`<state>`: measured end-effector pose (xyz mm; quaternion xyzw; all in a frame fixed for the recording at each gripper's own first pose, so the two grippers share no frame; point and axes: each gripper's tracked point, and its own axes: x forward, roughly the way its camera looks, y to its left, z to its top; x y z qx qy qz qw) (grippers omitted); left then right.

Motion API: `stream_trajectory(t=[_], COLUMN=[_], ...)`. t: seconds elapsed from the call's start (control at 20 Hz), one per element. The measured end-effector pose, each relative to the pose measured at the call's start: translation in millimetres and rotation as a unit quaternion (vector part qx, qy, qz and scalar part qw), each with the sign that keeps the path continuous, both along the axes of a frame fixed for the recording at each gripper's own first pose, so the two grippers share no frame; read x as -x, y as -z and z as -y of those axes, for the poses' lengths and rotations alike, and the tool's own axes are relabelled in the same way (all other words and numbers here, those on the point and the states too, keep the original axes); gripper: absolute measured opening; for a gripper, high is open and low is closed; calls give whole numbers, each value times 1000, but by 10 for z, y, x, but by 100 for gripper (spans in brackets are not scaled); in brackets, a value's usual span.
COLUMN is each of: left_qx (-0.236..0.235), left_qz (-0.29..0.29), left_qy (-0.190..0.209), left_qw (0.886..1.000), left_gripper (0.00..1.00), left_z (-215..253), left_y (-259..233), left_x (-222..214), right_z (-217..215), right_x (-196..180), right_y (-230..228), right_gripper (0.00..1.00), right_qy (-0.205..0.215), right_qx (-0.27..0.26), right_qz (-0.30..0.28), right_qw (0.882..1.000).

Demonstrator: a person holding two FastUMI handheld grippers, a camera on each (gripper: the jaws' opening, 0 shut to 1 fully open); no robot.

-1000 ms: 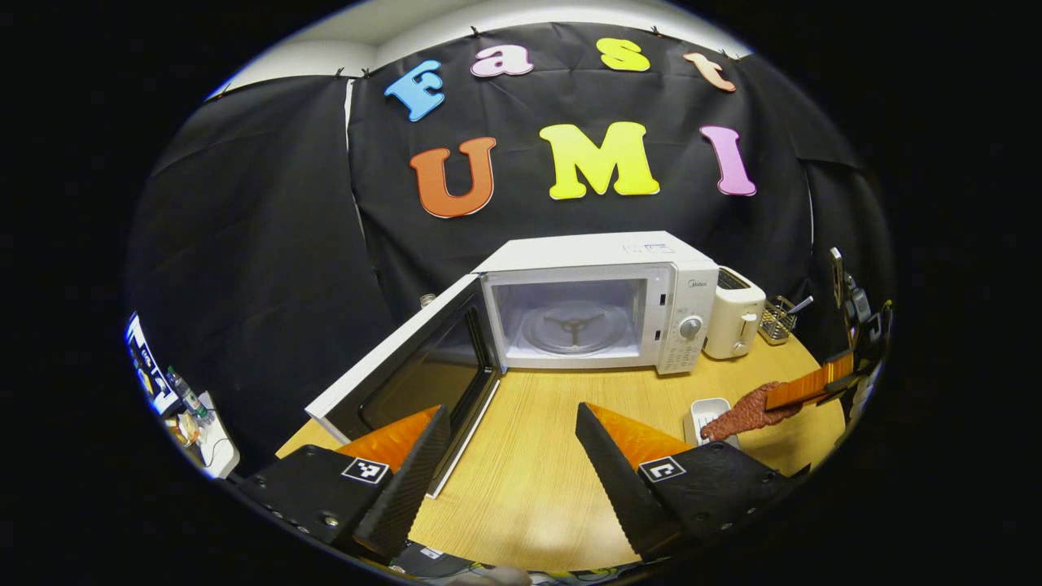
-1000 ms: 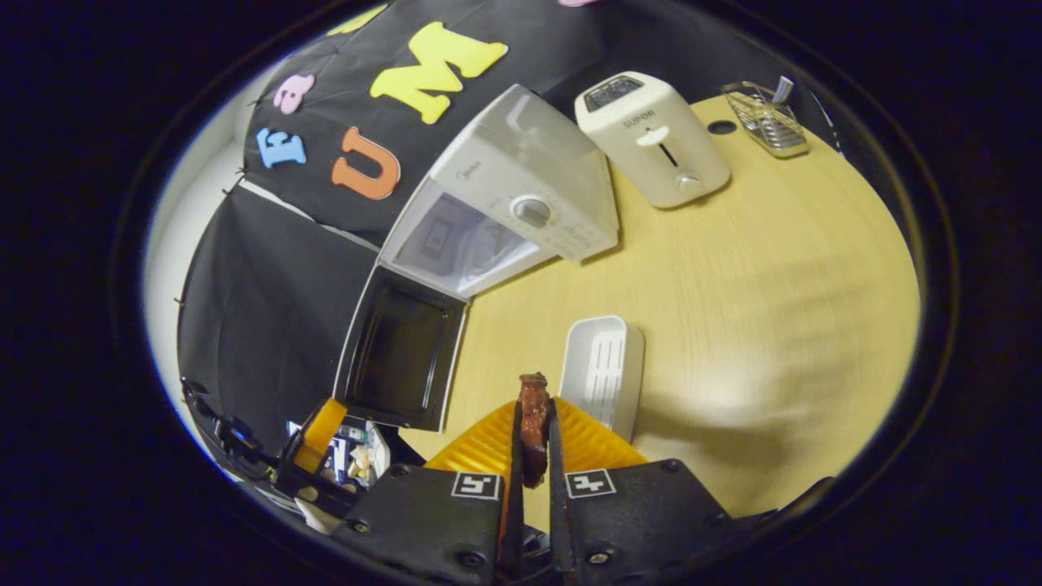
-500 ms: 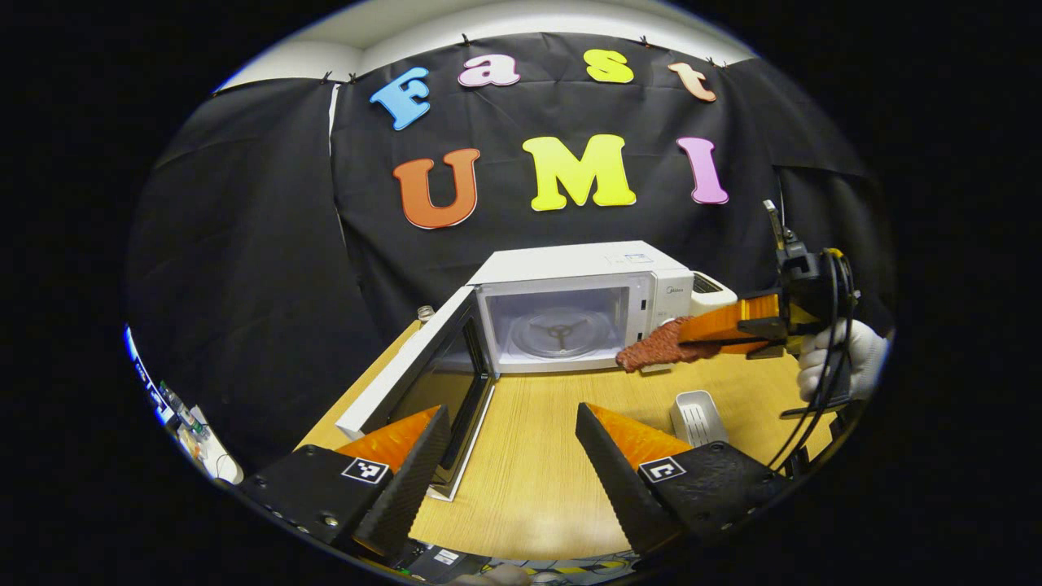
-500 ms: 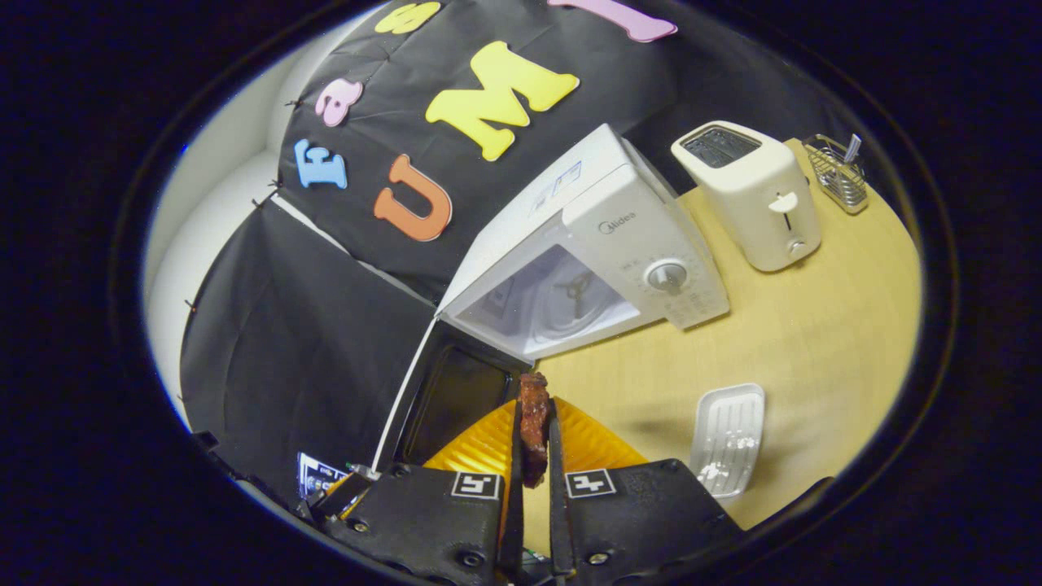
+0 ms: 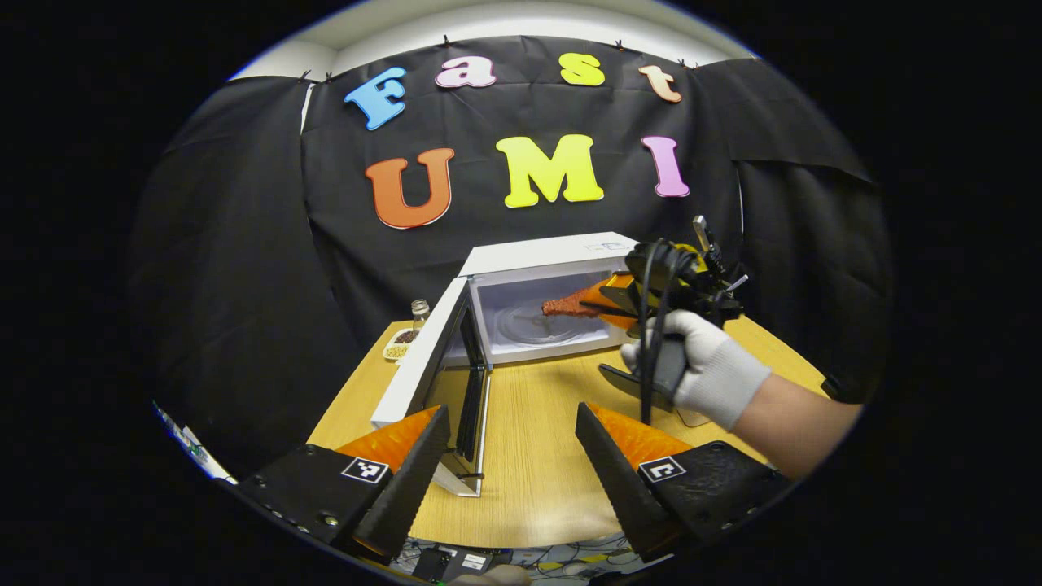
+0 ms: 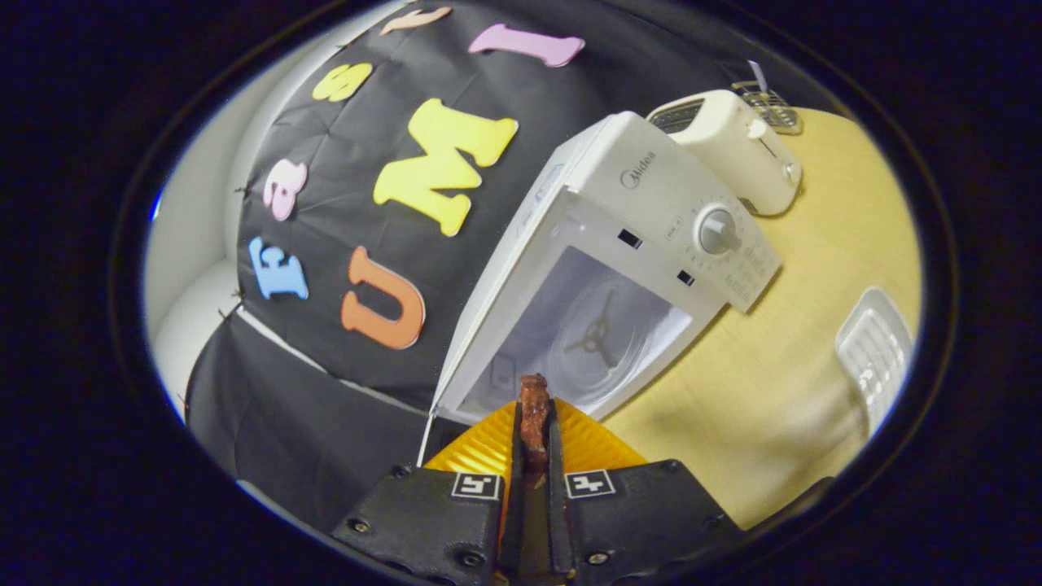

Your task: Open the microwave oven with the left hand, put the food in, and close the microwave oven.

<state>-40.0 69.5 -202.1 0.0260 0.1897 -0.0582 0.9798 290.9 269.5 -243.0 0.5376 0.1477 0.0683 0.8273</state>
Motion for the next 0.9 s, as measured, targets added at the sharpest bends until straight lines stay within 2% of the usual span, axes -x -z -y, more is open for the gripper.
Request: stream_trajectory(t=[0.2,0.35,0.65,0.85,0.9], left_qx=[11,25,20,34,40], left_qz=[-2,-6,0,-5,-5], left_qy=[10,13,10,9,8], left_qw=[1000,1000,1000,999,999], left_gripper=[95,96,96,96,96], left_z=[-124,-216,-496,-551,-553], left_y=[198,314,420,471,486], left_x=[100,136,50,-14,-25], right_z=[-157,-297,-453,-413,-429], right_x=[-462,-792,-1257,-1471,-1534], right_y=[249,383,795,889,886], right_gripper=[16,16,16,16,6], right_qy=[67,89,102,120,117], right_qx=[-17,-11,27,23,34], right_qz=[-14,-13,-29,-21,-18], right_qw=[997,996,994,992,992])
